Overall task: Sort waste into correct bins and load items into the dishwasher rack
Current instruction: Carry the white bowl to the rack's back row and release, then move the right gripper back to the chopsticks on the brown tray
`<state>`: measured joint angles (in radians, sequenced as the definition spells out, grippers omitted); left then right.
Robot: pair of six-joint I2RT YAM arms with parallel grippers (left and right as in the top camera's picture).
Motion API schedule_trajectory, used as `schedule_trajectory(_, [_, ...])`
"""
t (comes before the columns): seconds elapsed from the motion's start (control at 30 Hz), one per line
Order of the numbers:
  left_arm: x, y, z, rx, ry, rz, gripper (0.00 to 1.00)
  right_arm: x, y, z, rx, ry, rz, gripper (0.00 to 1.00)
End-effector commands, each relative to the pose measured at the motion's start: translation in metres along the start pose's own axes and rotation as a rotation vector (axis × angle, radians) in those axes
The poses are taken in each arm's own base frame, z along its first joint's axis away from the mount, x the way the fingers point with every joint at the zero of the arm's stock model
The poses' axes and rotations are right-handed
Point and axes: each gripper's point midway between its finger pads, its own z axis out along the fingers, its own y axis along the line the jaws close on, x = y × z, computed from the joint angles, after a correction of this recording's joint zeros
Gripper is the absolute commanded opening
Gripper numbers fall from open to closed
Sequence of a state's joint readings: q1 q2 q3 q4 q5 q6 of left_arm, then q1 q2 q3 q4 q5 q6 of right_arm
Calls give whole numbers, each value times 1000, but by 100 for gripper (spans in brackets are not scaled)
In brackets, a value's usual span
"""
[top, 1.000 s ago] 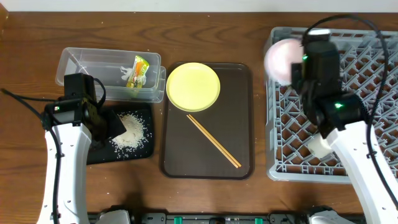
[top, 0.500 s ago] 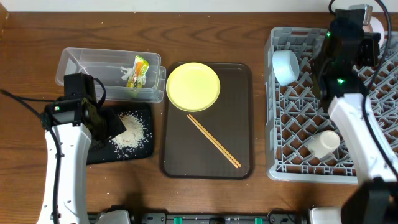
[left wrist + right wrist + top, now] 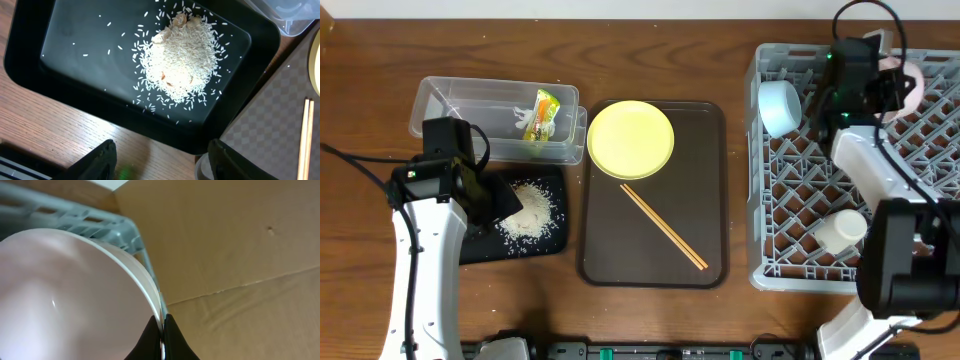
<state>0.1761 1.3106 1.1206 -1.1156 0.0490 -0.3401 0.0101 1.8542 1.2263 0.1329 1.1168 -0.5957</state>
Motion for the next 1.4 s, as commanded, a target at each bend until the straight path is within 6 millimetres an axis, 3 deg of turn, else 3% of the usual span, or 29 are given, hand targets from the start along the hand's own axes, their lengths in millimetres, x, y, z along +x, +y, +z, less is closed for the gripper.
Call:
schedule_trajectory(0.0, [0, 2, -2, -2, -10, -14, 62, -5, 14, -8, 0, -11, 3, 1])
schedule_trajectory(0.47, [0, 2, -2, -1, -10, -14, 62, -14, 51, -34, -122, -70, -10, 1])
schedule_trajectory(0.7, [0, 2, -2, -2, -9, -14, 62, -4, 71, -50, -190, -48, 30, 13])
schedule_trajectory(0.83, [0, 2, -2, -2, -9, -14, 62, 2, 77, -57, -210, -31, 42, 31])
schedule_trajectory(1.03, [1, 3, -2, -4, -5, -13, 62, 6, 82, -69, -230, -25, 33, 48])
schedule_trajectory(1.2, [1, 3, -2, -4, -5, -13, 62, 3, 60, -79, -250, -27, 104, 61])
schedule_trajectory(1.37, [1, 3, -2, -4, -5, -13, 62, -11, 46, -110, -499, -87, 175, 73])
